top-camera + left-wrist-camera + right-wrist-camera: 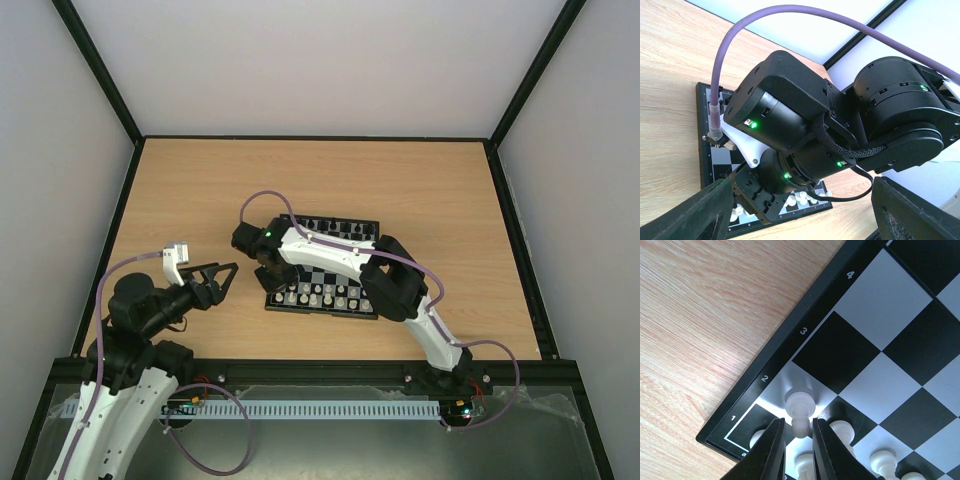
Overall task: Set up the chess pieces on the board
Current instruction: Place the chess piece on the chessboard.
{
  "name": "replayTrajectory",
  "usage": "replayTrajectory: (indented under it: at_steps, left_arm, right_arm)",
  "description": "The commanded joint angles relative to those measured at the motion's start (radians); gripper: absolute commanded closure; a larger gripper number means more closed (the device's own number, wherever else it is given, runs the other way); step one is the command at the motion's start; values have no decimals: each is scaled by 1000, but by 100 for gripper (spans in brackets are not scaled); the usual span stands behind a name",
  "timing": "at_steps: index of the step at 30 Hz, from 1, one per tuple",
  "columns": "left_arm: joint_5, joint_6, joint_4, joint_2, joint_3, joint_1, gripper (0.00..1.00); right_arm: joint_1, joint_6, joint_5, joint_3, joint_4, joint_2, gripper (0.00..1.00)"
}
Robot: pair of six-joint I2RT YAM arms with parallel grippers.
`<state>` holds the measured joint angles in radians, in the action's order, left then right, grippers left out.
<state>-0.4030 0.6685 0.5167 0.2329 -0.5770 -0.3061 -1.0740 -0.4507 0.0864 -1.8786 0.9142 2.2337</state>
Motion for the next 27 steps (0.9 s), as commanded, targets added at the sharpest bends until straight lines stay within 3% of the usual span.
replayTrajectory:
  at_steps: [1,8,19,27]
  left_arm:
    - [-10,-9,9,-10,-21,7,21]
    - [-6,-9,17,-13,-26,7,21]
    - [23,-32,50,5,-82,6,21]
    - [23,-38,58,77,-141,7,20]
  right_arm:
    - [-8,13,-10,-25,57,21,84]
    - [-9,15,-18,-27,20,-2,73]
    - [-8,17,28,-20,-181,-158,43]
    - [35,24,29,-49,-169,-255,34]
